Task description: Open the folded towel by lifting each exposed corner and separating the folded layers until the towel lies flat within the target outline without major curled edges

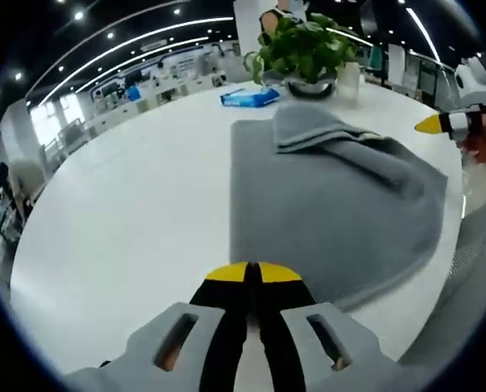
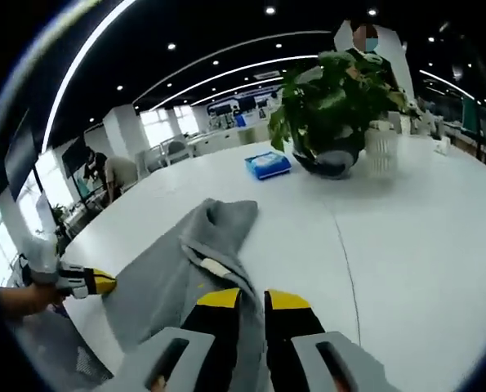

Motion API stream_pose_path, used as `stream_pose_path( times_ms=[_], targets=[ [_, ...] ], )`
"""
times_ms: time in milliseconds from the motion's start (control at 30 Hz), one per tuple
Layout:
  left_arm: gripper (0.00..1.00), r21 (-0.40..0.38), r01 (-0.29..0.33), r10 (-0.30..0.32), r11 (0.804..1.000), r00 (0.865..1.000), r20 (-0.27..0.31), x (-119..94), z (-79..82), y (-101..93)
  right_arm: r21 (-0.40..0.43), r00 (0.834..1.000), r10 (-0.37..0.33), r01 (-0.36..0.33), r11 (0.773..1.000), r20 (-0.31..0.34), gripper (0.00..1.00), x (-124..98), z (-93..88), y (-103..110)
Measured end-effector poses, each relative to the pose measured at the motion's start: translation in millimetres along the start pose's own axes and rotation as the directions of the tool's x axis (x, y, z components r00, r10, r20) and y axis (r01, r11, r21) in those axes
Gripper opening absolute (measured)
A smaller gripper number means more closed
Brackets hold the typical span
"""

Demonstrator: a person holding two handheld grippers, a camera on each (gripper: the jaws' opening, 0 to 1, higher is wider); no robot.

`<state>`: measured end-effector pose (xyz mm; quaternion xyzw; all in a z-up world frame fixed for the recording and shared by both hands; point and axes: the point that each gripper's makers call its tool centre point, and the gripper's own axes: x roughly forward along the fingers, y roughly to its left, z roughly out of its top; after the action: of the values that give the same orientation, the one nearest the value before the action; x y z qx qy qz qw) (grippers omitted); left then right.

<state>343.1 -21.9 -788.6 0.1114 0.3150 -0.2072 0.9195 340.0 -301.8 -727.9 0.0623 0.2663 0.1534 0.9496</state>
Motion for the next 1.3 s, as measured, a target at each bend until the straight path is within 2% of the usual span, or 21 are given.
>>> stream_pose_path(
  times_ms=[167, 267, 300, 500, 633, 733, 867, 1033, 1133, 1300],
  targets=[
    [0.03, -0.014, 0.025, -0.025, 1.000, 0.999, 0.041, 10, 25.0, -0.1, -0.094, 0.998, 0.067, -0.067, 0.993, -0.002, 0.15, 26, 21.3, 24],
    [0.04, 0.006, 0.049, -0.049, 0.999, 0.998, 0.040, 20, 35.4, -5.5, -0.188, 0.992, 0.122, -0.123, 0.975, -0.017, 0.17, 47, 31.4, 44],
    [0.04, 0.006, 0.056, -0.057, 0.998, 0.998, 0.042, 23, 38.3, -7.2, -0.196, 0.991, 0.133, -0.133, 0.972, -0.017, 0.18, 51, 33.6, 48],
    [0.04, 0.042, 0.096, -0.098, 0.994, 0.994, 0.039, 46, 51.1, -16.2, -0.255, 0.984, 0.169, -0.177, 0.951, -0.052, 0.19, 84, 32.7, 65],
    [0.05, 0.052, 0.114, -0.116, 0.992, 0.992, 0.038, 57, 57.1, -19.3, -0.261, 0.984, 0.170, -0.180, 0.948, -0.063, 0.22, 98, 30.6, 66],
    [0.06, 0.048, 0.122, -0.123, 0.991, 0.992, 0.029, 65, 59.5, -20.2, -0.276, 0.985, 0.144, -0.164, 0.947, -0.091, 0.29, 108, 22.9, 61],
    [0.07, 0.057, 0.129, -0.130, 0.990, 0.991, 0.023, 74, 60.4, -21.1, -0.257, 0.982, 0.139, -0.169, 0.952, -0.128, 0.28, 116, 11.3, 58],
    [0.07, 0.073, 0.115, -0.115, 0.991, 0.993, -0.008, 82, 50.7, -16.0, -0.262, 0.982, 0.112, -0.149, 0.954, -0.153, 0.20, 120, 3.8, 53],
    [0.07, 0.052, 0.111, -0.111, 0.993, 0.994, 0.004, 82, 52.2, -15.3, -0.266, 0.983, 0.105, -0.143, 0.953, -0.153, 0.13, 119, 3.8, 52],
    [0.07, 0.080, 0.082, -0.085, 0.993, 0.996, 0.034, 79, 49.6, -15.4, -0.265, 0.985, 0.083, -0.121, 0.957, -0.150, 0.07, 117, 3.8, 46]
  ],
)
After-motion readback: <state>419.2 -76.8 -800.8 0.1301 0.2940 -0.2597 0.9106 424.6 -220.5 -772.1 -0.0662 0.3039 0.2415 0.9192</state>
